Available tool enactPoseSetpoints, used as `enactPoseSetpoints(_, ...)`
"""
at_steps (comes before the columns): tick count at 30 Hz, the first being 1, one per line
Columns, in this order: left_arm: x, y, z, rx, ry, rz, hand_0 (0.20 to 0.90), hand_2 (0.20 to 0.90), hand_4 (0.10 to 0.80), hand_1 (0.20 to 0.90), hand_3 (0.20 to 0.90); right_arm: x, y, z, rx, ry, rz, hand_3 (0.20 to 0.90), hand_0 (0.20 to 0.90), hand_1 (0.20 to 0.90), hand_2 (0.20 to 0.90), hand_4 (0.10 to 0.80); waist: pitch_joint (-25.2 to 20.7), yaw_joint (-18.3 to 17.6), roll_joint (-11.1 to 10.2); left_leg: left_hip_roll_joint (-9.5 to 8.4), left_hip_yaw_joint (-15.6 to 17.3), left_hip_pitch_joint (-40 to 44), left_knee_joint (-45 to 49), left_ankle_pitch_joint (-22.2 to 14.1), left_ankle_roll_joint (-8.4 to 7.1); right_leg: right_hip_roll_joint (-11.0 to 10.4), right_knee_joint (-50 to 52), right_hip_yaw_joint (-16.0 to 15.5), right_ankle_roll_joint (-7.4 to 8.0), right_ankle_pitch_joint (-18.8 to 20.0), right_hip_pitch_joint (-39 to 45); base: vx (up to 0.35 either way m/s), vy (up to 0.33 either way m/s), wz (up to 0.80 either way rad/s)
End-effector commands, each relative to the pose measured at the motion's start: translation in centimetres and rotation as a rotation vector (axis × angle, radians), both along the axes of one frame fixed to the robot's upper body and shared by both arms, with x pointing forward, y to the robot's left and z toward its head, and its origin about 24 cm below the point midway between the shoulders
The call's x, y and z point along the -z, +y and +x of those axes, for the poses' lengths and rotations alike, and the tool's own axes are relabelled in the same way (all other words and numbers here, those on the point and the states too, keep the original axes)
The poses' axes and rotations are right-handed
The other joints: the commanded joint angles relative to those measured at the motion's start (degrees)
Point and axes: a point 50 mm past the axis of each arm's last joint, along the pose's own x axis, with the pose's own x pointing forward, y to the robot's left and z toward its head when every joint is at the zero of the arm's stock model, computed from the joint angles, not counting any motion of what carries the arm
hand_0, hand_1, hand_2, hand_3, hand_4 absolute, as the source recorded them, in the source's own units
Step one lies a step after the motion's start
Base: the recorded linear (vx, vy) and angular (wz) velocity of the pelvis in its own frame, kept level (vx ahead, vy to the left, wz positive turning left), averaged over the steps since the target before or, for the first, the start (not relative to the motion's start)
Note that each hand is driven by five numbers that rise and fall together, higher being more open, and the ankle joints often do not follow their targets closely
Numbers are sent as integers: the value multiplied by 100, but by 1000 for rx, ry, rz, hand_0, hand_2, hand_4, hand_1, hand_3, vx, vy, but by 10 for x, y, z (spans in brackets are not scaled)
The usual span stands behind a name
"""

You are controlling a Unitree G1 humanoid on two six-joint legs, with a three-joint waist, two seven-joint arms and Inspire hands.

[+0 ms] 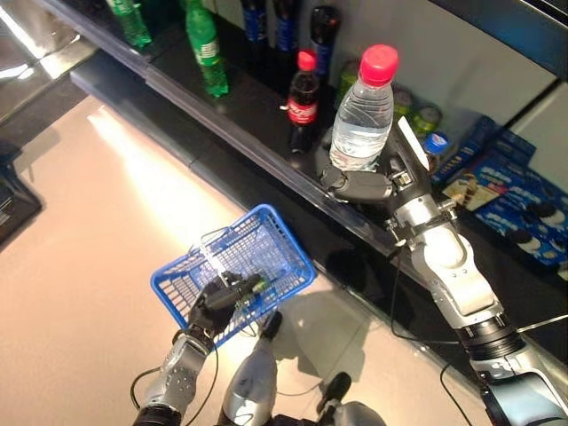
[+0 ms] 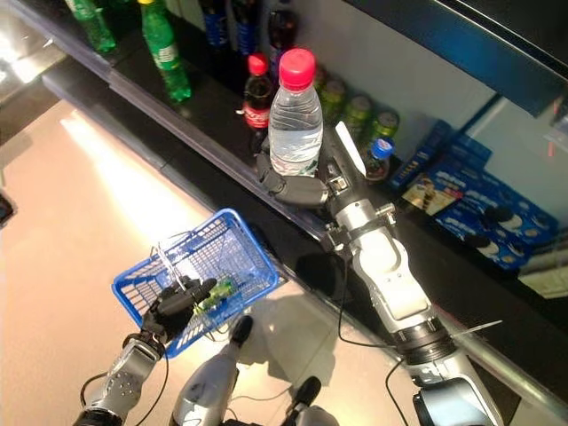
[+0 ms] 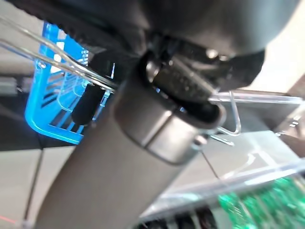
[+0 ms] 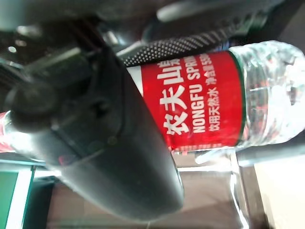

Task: Pick up the drink and place into the basket.

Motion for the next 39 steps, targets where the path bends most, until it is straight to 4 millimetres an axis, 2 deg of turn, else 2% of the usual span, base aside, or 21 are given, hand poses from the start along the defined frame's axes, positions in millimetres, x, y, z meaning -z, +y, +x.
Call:
enactPoseSetpoints(1, -71, -20, 17, 196, -435, -62, 300, 300, 100, 300, 200, -17, 18, -16, -122, -139, 159, 200, 300, 300, 300, 100, -1823, 38, -139, -25, -106, 398, -17, -735, -15, -56, 67, -122, 25, 124, -98, -9, -8, 31)
enactPoseSetpoints(9, -106, -38, 14, 328, -559, -142, 300, 300, 100, 300, 200, -10, 27, -23, -149, -131, 143, 200, 300, 300, 300, 100, -1827, 272, -213, -96, -527, 306, -17, -658, -34, -26, 84, -208, 24, 102, -76, -22, -23, 24)
enactPoseSetpoints(17, -131, -54, 5, 477, -652, -242, 300, 300, 100, 300, 200, -10, 33, -30, -180, -151, 120, 200, 300, 300, 300, 100, -1872, 382, -210, -123, -741, 256, -17, -608, -87, -8, 31, -261, 22, 116, -52, -10, -2, 8)
enactPoseSetpoints(29, -153, -74, -9, 680, -744, -351, 300, 300, 100, 300, 200, -11, 38, -34, -212, -171, 105, 200, 300, 300, 300, 100, -1897, 565, -202, -163, -1024, 212, -17, -558, -142, 11, 47, -360, -18, 80, -31, -10, -5, 12)
enactPoseSetpoints(39, -164, -81, -14, 750, -796, -365, 300, 300, 100, 300, 200, -11, 47, -40, -275, -172, 104, 200, 300, 300, 300, 100, -1923, 577, -162, -177, -1118, 196, -17, -526, -161, -5, 82, -376, -25, 62, -45, 1, 1, 3)
